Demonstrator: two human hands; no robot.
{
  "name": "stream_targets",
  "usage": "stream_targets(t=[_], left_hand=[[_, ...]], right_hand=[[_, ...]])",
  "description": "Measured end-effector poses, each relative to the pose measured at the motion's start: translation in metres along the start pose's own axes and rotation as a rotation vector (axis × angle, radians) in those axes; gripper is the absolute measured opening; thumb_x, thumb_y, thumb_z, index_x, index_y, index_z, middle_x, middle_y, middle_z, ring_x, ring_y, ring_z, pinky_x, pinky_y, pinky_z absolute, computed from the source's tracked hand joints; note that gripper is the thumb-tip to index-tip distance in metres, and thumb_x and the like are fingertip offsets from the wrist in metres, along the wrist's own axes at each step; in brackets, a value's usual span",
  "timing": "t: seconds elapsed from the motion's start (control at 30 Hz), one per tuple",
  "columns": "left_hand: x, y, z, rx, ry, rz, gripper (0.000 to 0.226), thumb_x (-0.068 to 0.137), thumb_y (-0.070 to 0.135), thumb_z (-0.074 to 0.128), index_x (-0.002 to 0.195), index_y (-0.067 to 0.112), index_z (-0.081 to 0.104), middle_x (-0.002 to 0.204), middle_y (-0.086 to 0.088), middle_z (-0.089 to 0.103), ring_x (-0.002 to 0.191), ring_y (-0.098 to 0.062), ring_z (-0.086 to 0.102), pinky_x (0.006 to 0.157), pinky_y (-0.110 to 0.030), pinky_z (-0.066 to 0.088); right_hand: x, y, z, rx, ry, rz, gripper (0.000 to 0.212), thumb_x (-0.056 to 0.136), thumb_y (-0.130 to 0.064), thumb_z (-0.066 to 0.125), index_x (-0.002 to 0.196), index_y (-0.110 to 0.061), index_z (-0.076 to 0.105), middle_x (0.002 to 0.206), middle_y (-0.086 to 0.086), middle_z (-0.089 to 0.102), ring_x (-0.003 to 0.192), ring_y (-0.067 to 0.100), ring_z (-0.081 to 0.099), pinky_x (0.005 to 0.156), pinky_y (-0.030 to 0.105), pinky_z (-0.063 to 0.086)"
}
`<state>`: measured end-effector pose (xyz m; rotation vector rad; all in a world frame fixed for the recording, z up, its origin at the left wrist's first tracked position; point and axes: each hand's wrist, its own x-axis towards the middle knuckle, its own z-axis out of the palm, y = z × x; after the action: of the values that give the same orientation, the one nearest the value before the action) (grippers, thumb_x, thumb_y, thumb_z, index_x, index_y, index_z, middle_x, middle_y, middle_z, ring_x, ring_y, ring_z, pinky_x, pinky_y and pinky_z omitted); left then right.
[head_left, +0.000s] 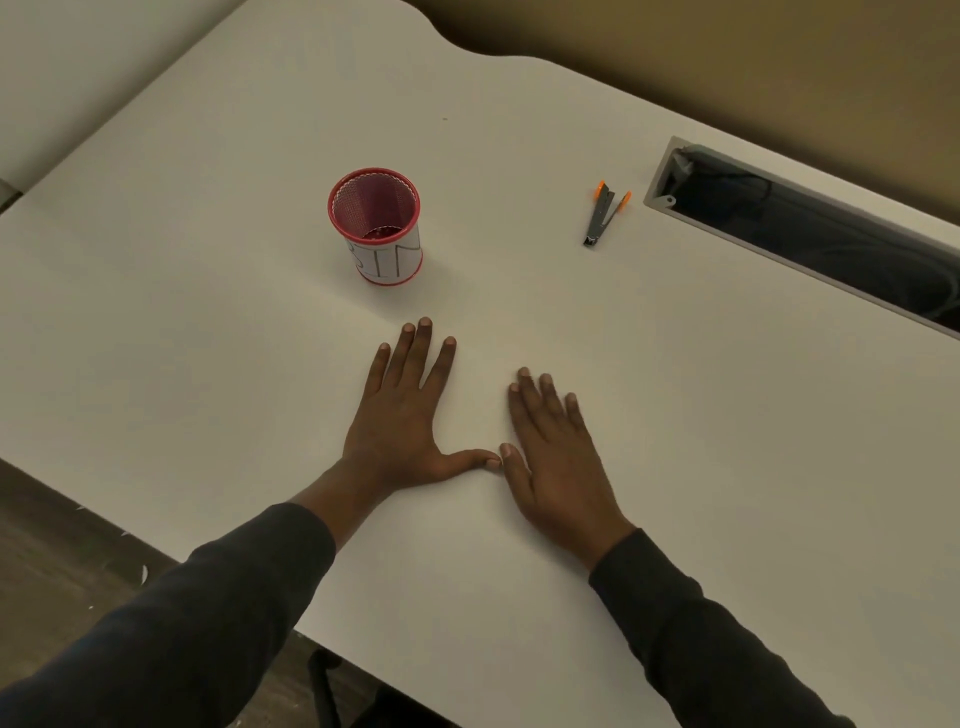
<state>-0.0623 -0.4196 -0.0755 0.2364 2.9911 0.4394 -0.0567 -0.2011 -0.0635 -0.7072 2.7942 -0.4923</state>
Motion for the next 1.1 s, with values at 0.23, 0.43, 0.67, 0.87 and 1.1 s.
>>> stream_targets(t=[0.23,0.43,0.67,0.87,1.1], left_hand=[[0.001,-0.001,0.000,-0.007,-0.017,-0.010,0.141,0.062,0.108,0.026,0.166,0.017,-0.003,0.173,-0.011,-0.016,0.160,-0.030,-0.015,0.130,-0.056,0.005],[0.001,-0.002,0.002,-0.013,0.010,0.007,0.134,0.068,0.104,0.023,0.166,0.017,0.002,0.174,-0.012,-0.011,0.161,-0.030,-0.012,0.130,-0.056,0.007],[0.001,-0.002,0.002,-0.005,0.002,0.003,0.136,0.066,0.105,0.022,0.166,0.016,0.000,0.174,-0.012,-0.012,0.161,-0.030,-0.014,0.131,-0.054,0.004],[0.002,-0.003,0.002,-0.018,-0.001,0.001,0.139,0.064,0.107,0.024,0.166,0.016,0.000,0.174,-0.012,-0.013,0.161,-0.030,-0.014,0.131,-0.055,0.004],[0.002,-0.001,0.002,-0.010,-0.020,-0.008,0.141,0.062,0.107,0.028,0.166,0.018,-0.005,0.173,-0.012,-0.017,0.160,-0.029,-0.017,0.131,-0.055,0.002]], right_hand=[[-0.022,-0.003,-0.001,0.117,0.247,0.129,0.048,0.096,-0.033,0.041,0.134,-0.008,0.058,0.135,0.009,0.059,0.126,0.023,0.051,0.108,0.043,0.043],[0.000,-0.016,-0.002,0.059,0.187,0.030,0.049,0.096,-0.035,0.041,0.139,-0.014,0.054,0.140,0.005,0.054,0.128,0.022,0.047,0.107,0.038,0.038],[-0.002,-0.014,-0.004,-0.012,0.149,0.020,0.046,0.094,-0.039,0.046,0.136,-0.023,0.058,0.133,0.003,0.056,0.122,0.021,0.048,0.097,0.037,0.039],[0.010,-0.012,-0.008,0.156,0.272,0.134,0.034,0.093,-0.033,0.052,0.120,-0.018,0.066,0.115,-0.001,0.063,0.106,0.015,0.055,0.089,0.030,0.047],[0.043,-0.016,-0.015,0.231,0.197,0.294,0.020,0.089,-0.036,0.068,0.102,-0.021,0.064,0.098,-0.006,0.062,0.090,0.011,0.057,0.078,0.027,0.051]])
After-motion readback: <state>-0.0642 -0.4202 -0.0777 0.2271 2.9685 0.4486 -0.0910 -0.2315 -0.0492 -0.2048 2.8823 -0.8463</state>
